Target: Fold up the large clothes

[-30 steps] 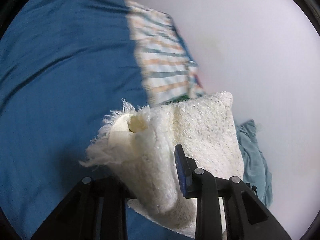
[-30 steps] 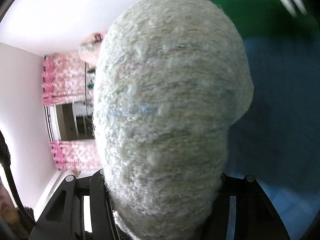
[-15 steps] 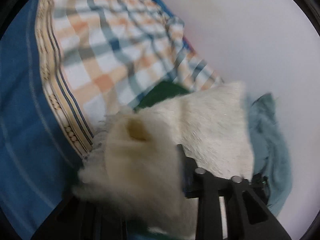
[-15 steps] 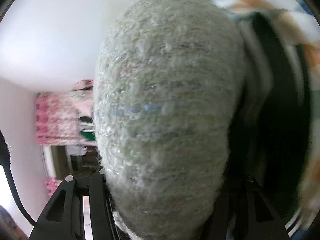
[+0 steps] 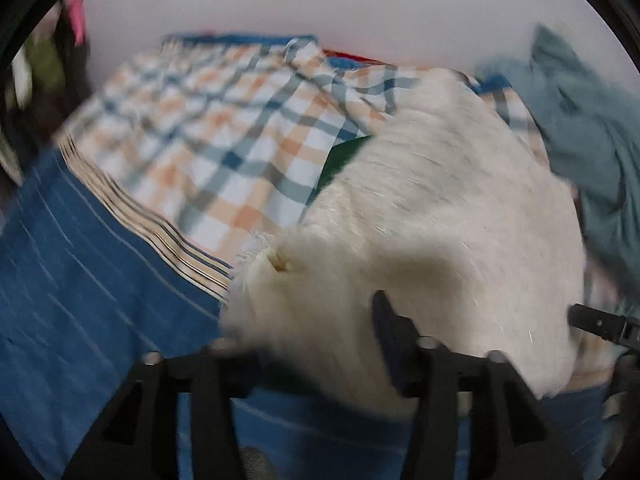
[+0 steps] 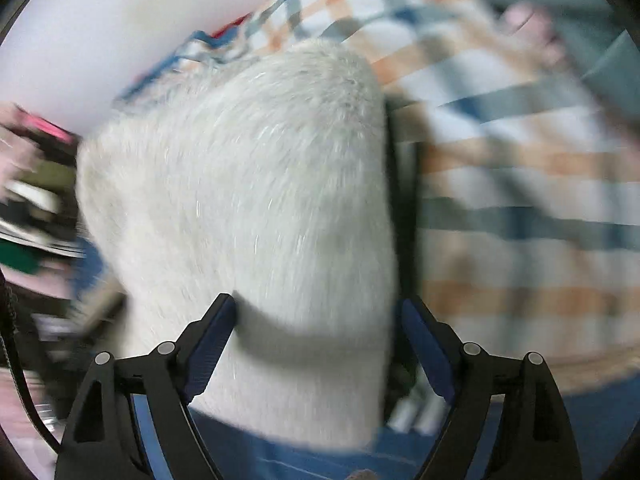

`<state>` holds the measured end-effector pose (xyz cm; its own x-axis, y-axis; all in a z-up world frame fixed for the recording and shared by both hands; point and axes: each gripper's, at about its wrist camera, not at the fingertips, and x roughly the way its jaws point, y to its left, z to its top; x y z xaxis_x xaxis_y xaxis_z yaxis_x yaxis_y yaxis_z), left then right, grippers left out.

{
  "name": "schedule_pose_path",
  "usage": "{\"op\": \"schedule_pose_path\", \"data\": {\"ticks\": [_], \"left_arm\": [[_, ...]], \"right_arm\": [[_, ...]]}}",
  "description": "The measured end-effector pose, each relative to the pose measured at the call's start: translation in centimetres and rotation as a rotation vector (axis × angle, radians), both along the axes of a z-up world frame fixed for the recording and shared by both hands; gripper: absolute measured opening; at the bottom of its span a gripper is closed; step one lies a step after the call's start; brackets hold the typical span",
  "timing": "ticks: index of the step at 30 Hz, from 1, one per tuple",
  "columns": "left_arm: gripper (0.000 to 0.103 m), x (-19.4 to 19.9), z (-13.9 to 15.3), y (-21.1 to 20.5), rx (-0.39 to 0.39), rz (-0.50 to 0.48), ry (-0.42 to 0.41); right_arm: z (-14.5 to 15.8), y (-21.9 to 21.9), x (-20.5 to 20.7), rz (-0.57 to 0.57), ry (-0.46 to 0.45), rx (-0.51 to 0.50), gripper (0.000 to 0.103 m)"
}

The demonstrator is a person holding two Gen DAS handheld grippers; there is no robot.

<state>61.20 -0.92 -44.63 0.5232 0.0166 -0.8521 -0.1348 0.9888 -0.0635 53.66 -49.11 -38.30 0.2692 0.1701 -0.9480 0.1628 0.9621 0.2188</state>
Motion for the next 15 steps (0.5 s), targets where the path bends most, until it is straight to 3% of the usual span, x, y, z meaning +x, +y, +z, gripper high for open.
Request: {"op": "schedule_pose_path", "data": {"ticks": [1, 2, 4, 5, 9, 15], "left_arm": [[0.083, -0.7, 0.8, -0.8, 0.050, -0.013, 0.003], [0.088, -0.8, 1.2, -1.3, 0.086, -0.026, -0.004], [0.090, -1.9, 2.8, -2.1, 0.144, -0.050, -0.031], [0.092, -2.9, 4.1, -2.7, 0.181, -0.061, -0.046], [0.095, -5.7, 8.5, -3.1, 0.202, -0.077, -0.073], [0.096, -11.5, 15.9, -3.3, 0.203, -0.088, -0.140]], "right_arm": [[1.0, 1.4, -1.2, 0.001, 0.001, -0.099, 0.087], [1.2, 1.7, -2.0, -0.001, -0.001, -0.127, 0.087], [2.8, 2.6, -4.1, -0.029, -0.015, -0.210, 0.087], [3.4, -0.2, -5.6, -0.033, -0.025, -0.232, 0.087], [8.0, 0.4, -10.7, -0.072, -0.070, -0.330, 0.088], [20.5, 2.8, -19.0, -0.100, -0.118, -0.358, 0.088]]}}
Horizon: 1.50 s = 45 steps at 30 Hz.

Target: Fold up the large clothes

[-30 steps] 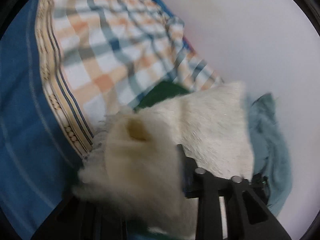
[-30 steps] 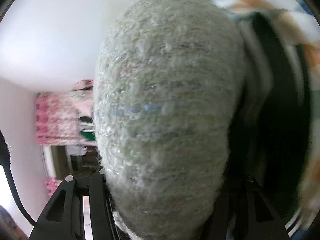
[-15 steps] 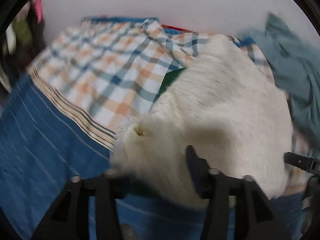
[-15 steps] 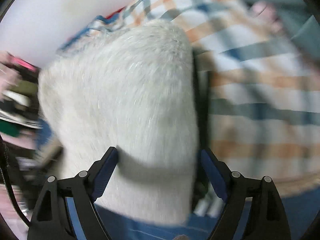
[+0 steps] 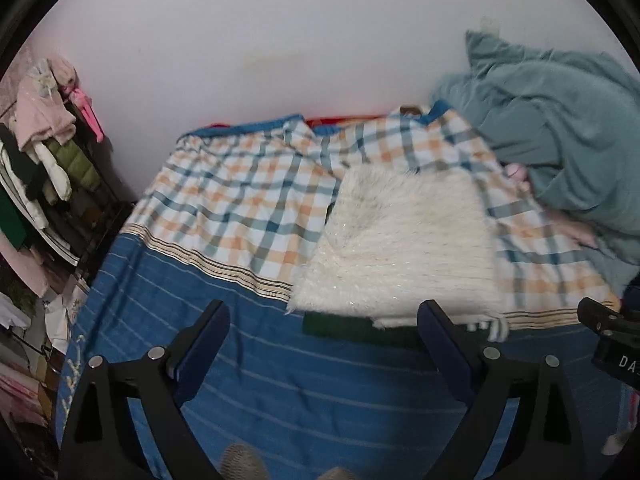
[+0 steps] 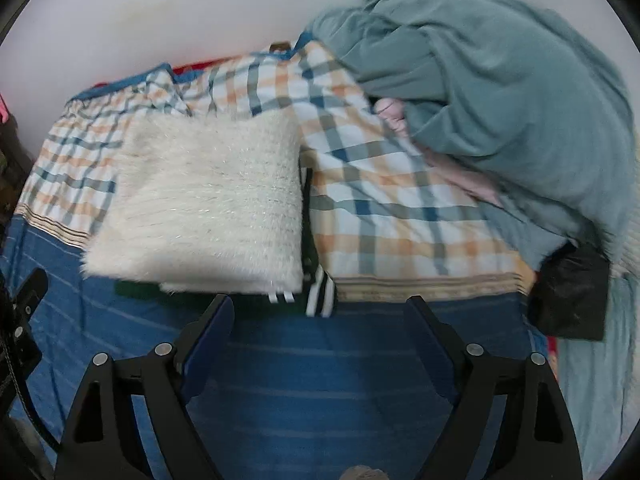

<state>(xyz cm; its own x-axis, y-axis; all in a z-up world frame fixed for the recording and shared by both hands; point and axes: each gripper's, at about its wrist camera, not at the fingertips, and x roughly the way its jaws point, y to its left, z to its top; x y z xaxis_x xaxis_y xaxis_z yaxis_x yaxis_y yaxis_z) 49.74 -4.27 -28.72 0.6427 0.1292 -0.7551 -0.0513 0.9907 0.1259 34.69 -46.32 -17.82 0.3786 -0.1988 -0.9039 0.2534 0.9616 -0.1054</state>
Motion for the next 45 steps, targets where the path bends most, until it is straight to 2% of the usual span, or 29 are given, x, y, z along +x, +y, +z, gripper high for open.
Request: {"op": "schedule_pose_path", "data": {"ticks": [5, 9, 13, 17, 20, 26, 31, 39, 45], "left_arm": [[0.096, -6.6, 7.3, -0.1, -0.023, -0.008, -0.046], [0.096, -11.6, 12.0, 0.1, -0.043, -0.025, -0.087], [0.096, -16.2, 15.9, 0.5, -0.067, -0.032, -0.100], [0.096, -20.5, 19.3, 1.0, -0.068, -0.036, -0.129], [0.096, -23.2, 21.4, 1.5, -0.068, -0.033, -0.148], [0.096, -26.5, 24.1, 1.9, -0.044, -0.023, -0.169], [0.096, -28.5, 25.6, 2.0, -0.063, -0.023, -0.185], [0.096, -30.4, 26.7, 1.8, -0.065, -0.021, -0.205], [0.096, -31.6, 27.4, 1.8, -0.050, -0.021, -0.228]], "right_arm": [[9.2, 1.4, -7.5, -0.010, -0.082, -0.057, 0.089], [17.3, 3.5, -14.8, 0.008, -0.156, -0.058, 0.090], [24.0, 5.1, -20.8, 0.004, -0.224, -0.062, 0.091], [29.6, 6.4, -26.2, 0.008, -0.284, -0.060, 0.091], [32.7, 7.2, -29.7, 0.010, -0.319, -0.053, 0.091], [36.8, 8.0, -34.8, 0.020, -0.366, -0.066, 0.092], [39.4, 8.1, -38.3, 0.023, -0.393, -0.067, 0.092], [42.4, 8.8, -41.6, 0.040, -0.432, -0.087, 0.092], [43.5, 9.2, -42.8, 0.045, -0.454, -0.092, 0.092]]}}
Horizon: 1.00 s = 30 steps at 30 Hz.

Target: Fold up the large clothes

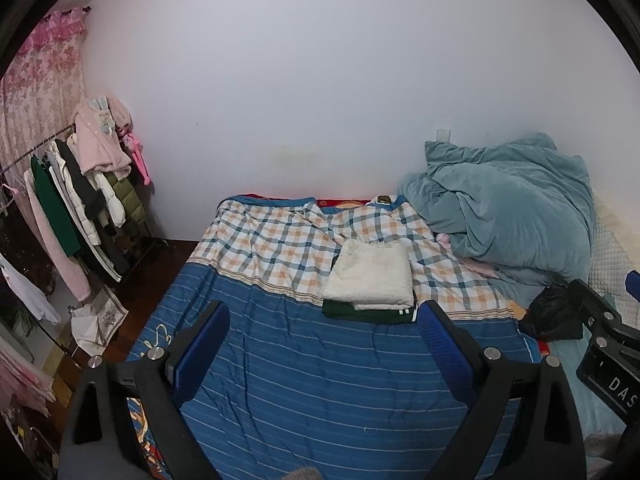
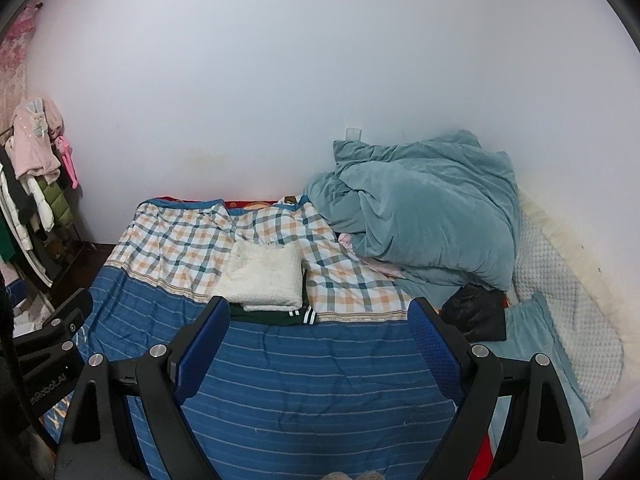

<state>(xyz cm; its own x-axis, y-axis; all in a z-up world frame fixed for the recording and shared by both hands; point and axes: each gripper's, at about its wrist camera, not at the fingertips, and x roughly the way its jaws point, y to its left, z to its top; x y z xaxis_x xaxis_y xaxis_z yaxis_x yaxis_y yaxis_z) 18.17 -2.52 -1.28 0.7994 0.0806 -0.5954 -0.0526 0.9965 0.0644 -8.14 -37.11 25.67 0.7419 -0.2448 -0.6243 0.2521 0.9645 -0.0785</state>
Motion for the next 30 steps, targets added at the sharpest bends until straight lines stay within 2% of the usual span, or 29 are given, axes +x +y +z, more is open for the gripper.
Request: {"op": "schedule_pose_path", "data": {"ticks": [9, 30], "left_arm": [[0.096, -0.7, 0.5, 0.1, -0.007, 0.001, -0.010], [0.097, -2.1, 0.7, 0.8, 0.015, 0.023, -0.021]], "right_arm": [[1.0, 0.4, -1.1, -0.001, -0.029, -0.010, 0.094], [0.9, 0.4, -1.0, 0.020, -0.025, 0.008, 0.095]]}}
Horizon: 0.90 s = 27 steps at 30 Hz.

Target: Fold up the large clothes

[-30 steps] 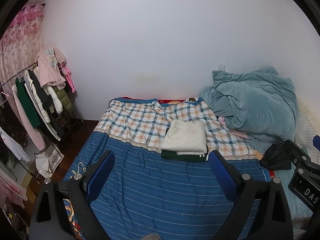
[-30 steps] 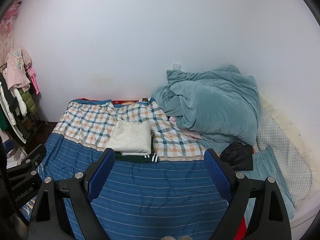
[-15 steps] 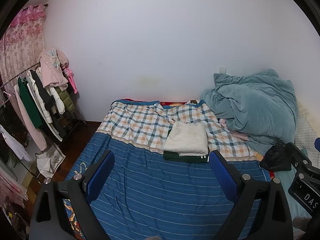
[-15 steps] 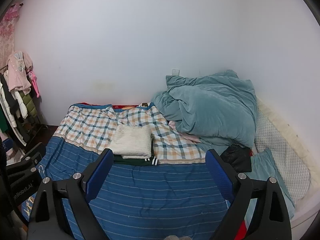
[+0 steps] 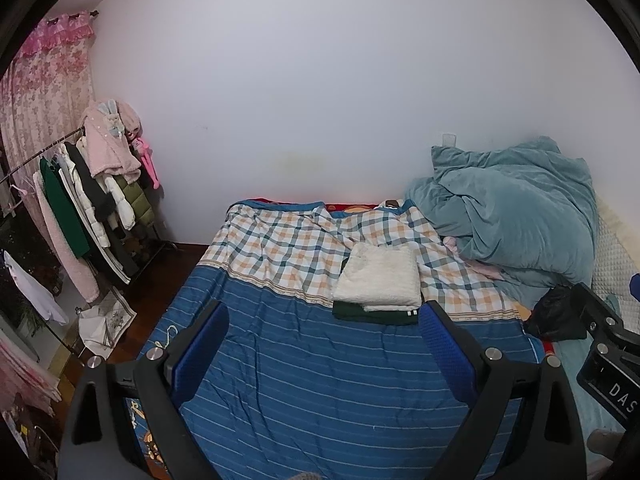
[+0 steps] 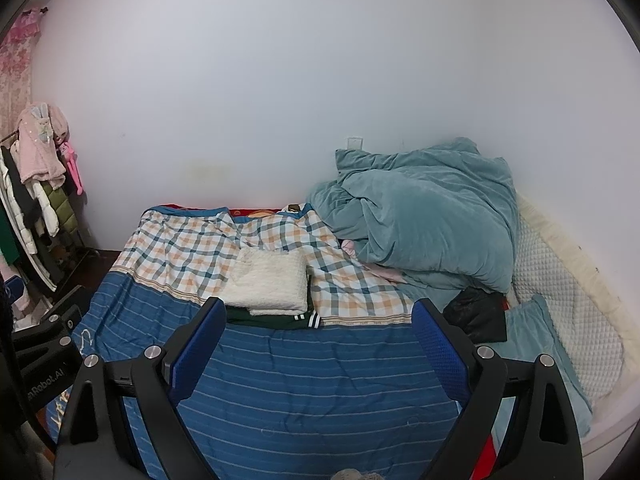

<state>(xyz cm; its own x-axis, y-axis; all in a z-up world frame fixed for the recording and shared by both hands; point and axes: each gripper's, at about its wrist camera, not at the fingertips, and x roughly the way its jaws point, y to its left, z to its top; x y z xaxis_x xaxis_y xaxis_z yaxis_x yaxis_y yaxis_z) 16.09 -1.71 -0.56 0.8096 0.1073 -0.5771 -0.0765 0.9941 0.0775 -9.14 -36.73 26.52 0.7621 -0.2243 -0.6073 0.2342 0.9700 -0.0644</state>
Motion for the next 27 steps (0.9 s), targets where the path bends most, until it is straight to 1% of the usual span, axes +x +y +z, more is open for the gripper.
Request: {"op": "schedule_pose_path", "data": {"ticks": [27], "left_arm": [[0.097, -0.81, 0.64, 0.67, 0.009, 0.014, -0.006]], "right_arm": [[-0.11, -0.11, -0.42, 0.024, -0.002, 0.006, 0.096]]}}
